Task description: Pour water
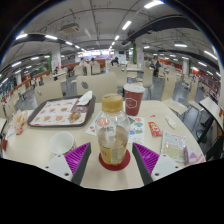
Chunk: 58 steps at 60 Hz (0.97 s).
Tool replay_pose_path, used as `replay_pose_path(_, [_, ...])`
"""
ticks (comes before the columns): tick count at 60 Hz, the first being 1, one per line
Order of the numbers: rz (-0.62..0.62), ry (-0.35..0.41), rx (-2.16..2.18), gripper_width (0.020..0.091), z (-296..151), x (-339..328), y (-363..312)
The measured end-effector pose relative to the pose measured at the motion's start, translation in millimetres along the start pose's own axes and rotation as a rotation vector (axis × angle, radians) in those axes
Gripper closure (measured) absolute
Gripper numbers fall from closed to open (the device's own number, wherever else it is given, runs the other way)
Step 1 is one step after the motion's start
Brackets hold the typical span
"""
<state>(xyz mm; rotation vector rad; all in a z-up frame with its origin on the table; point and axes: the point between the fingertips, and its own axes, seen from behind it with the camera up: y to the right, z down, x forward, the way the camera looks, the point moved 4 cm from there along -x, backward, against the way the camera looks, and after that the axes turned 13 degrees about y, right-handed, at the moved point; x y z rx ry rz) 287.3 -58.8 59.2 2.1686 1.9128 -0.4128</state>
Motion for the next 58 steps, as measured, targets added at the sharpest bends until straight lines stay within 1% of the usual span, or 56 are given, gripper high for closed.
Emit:
replay_pose_path(2, [0.011, -0.013, -0.001, 0.0253, -1.2, -11.1, -1.9])
replay_pose_path(5, [0.025, -0.025, -0.005, 0.0260, -2.9, -23.1, -4.1])
replay_pose_path(17, [0.089, -0.112, -0.021, 0.0253, -13.1, -130.8, -27.7])
replay_pose_path(26, [0.100, -0.153, -0.010, 0.0256, -12.3, -198.5, -56.4])
replay_pose_path(32, [0.092, -0.164, -0.034, 0.0252, -9.5, -228.3, -71.4])
replay_pose_path(38, [0.091, -0.158, -0.052, 0.0253, -7.7, -248.3, -83.5])
replay_pose_path(48, [0.076, -0.146, -0.038, 0.0254, -10.8, -262.1, -95.8])
replay_pose_path(58, [0.073, -0.115, -0.029, 0.0253, -20.4, -260.4, -95.9])
